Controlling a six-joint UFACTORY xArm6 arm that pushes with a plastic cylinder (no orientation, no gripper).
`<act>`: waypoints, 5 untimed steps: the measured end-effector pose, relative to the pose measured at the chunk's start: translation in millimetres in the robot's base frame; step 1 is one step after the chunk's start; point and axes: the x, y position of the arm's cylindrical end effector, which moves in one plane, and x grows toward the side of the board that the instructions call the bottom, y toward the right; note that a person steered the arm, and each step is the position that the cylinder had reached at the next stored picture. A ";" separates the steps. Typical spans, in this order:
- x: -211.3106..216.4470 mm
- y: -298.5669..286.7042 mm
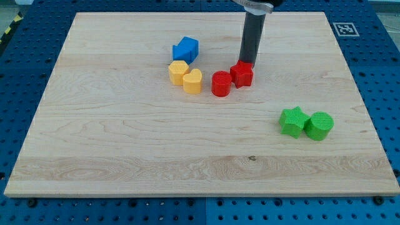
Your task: Place the green circle at the top of the red star
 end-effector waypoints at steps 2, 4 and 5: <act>-14.2 60.1; 108.8 165.1; 158.2 179.0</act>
